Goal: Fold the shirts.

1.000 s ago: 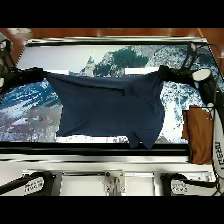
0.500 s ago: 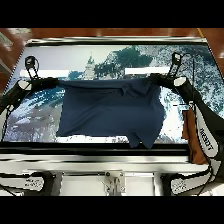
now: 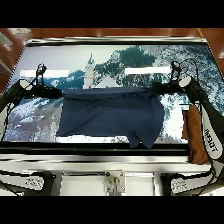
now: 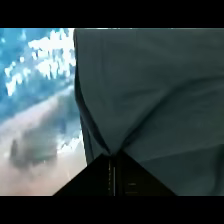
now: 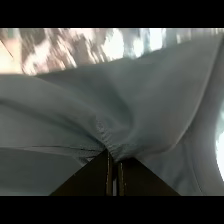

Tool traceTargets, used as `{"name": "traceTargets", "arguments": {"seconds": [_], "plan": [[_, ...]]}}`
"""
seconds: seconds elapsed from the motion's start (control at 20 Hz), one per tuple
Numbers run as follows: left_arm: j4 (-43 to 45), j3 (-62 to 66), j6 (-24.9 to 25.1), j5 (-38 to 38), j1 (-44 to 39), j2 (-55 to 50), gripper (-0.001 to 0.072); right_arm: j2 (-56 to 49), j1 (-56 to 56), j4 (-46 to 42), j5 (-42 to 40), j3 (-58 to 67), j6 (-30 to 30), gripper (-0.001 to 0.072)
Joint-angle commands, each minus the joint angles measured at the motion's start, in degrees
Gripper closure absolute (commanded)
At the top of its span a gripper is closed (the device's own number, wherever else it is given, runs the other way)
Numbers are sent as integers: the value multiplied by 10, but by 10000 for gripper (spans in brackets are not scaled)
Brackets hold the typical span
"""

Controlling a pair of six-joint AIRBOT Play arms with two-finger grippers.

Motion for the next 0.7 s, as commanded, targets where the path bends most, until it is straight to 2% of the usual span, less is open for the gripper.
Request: {"name": "traceTargets", "arguments": {"seconds": [0.0,0.1,0.15,0.25,0.3,0.4,0.55,0.6,0.65], "plan": [[24,4,-26,-93,2,-10,670,-3,-8,-81,105,-1,76,643],[24,4,-49,-91,2,-16,667,-10,-8,-70,98,-1,87,641],[25,4,-63,-88,2,-17,564,-11,-8,-55,95,-1,87,578],[30,10,-102,-97,6,-15,35,-3,-11,-28,96,-1,87,192],[40,25,-120,-122,12,-15,24,9,-15,-24,112,1,85,152],[57,69,-122,-215,33,-15,45,50,-31,-47,170,1,65,152],[81,93,-122,-363,88,-3,47,111,-73,-173,337,-2,70,156],[75,73,-121,-381,108,10,75,129,-92,-201,386,-14,69,215],[62,30,-105,-388,128,30,248,149,-116,-202,407,-40,67,224]]}}
